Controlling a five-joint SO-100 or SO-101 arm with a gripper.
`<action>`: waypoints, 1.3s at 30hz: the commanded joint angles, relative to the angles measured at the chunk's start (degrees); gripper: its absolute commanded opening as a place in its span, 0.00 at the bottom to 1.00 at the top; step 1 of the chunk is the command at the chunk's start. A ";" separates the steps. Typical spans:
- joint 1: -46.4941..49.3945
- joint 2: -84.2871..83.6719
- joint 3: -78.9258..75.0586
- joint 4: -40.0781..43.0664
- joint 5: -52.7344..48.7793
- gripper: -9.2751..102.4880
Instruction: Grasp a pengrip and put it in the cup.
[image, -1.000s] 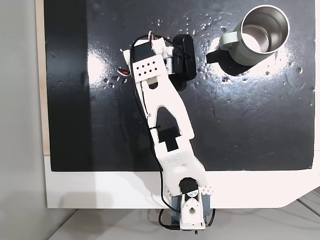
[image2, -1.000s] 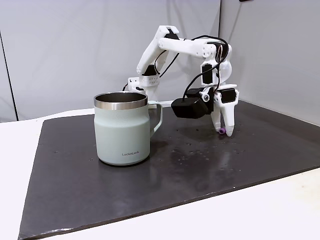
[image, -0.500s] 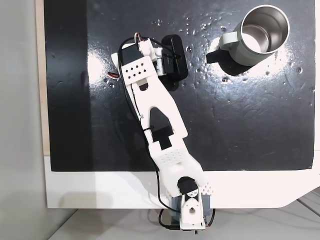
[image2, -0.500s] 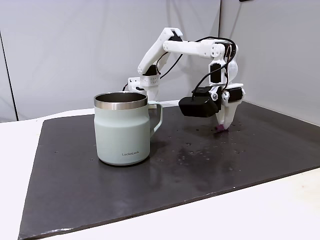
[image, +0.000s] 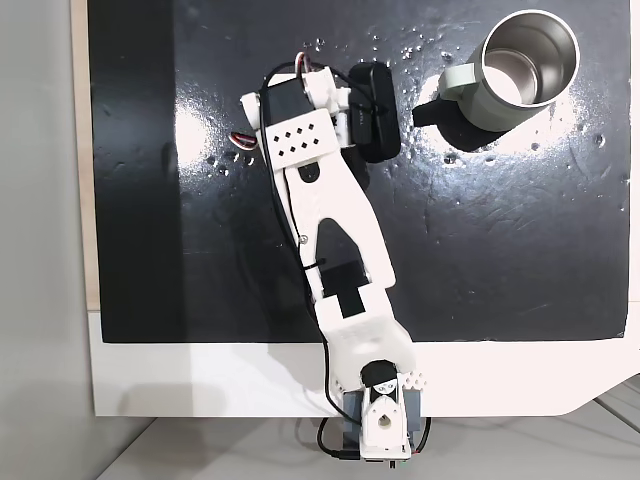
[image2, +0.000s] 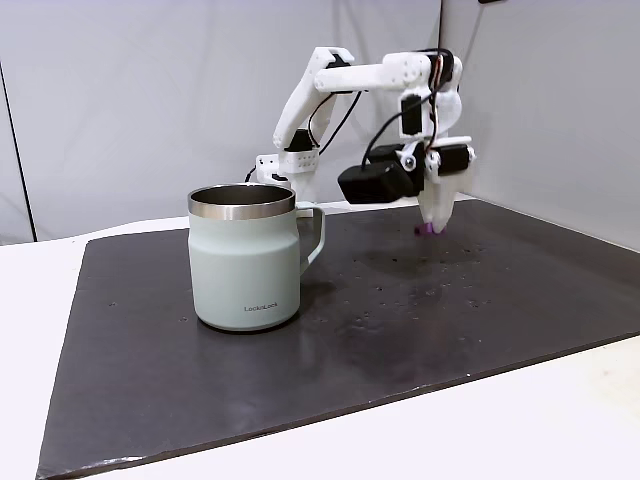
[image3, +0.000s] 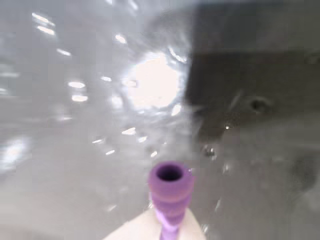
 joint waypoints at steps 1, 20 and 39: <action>4.04 6.59 -8.96 5.98 -2.11 0.08; 37.88 15.47 -22.32 16.44 -25.75 0.08; 39.99 -6.50 -60.82 14.94 -31.20 0.08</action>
